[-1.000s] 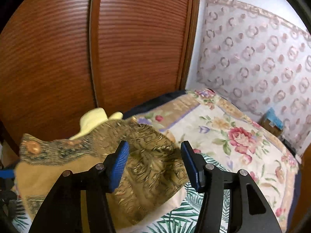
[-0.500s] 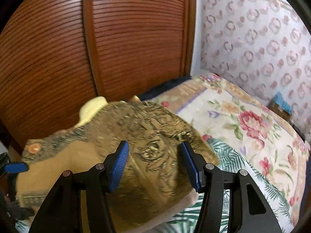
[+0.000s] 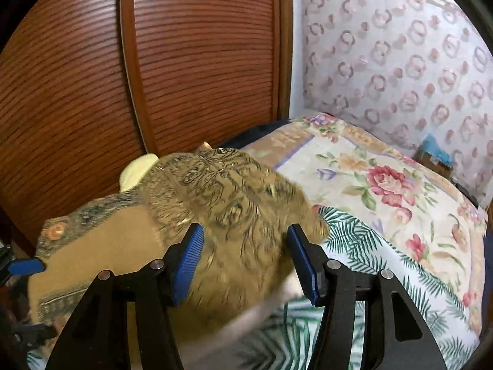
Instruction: Fold small clothes
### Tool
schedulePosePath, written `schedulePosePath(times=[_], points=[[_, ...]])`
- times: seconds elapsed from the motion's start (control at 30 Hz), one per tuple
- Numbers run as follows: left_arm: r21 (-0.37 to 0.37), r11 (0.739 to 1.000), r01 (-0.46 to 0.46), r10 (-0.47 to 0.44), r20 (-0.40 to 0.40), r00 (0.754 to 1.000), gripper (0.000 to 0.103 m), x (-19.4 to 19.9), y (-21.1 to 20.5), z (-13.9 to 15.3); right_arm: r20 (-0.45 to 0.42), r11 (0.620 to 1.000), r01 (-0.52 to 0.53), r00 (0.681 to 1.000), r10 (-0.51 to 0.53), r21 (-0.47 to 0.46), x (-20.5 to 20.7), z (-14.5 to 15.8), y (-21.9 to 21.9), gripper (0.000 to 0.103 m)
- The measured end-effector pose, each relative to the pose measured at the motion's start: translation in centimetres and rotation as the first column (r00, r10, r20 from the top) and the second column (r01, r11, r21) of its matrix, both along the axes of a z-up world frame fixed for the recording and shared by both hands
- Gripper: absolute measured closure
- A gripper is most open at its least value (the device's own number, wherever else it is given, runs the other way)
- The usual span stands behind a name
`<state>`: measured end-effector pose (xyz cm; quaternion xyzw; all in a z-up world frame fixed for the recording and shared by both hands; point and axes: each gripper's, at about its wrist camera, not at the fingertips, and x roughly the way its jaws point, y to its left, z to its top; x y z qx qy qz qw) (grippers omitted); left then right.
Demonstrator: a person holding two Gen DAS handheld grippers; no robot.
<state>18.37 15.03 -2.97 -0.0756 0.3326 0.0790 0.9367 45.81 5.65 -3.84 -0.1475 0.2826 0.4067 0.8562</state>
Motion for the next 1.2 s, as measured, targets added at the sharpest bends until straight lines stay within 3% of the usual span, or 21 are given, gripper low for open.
schedulePosePath(times=[0.3,0.43,0.73,1.0,1.2], points=[[0.03,0.999,0.035,-0.036,0.055,0.998,0.022,-2.4,-2.4,2.4,0.022,0.997,0.033,0.999,-0.035,0.071,-6.3,1.7,-5.4,0.044],[0.041,0.997,0.061,-0.064,0.086,0.994,0.014,-3.5,-3.6,3.6,0.041,0.995,0.047,0.998,-0.051,0.085,-9.3,2.5,-7.7,0.044],[0.07,0.991,0.111,-0.118,0.118,0.986,0.013,-5.7,-6.9,5.3,0.076,0.988,0.086,0.993,-0.095,0.125,-15.8,3.3,-12.4,0.044],[0.06,0.984,0.168,-0.174,0.118,0.978,0.013,-7.1,-10.6,5.9,0.088,0.968,0.196,0.974,-0.211,0.156,-22.7,3.3,-18.0,0.037],[0.055,0.977,0.206,-0.212,0.147,0.966,0.013,-8.2,-13.9,6.7,0.121,0.939,0.301,0.939,-0.323,0.169,-28.5,4.0,-21.6,0.025]])
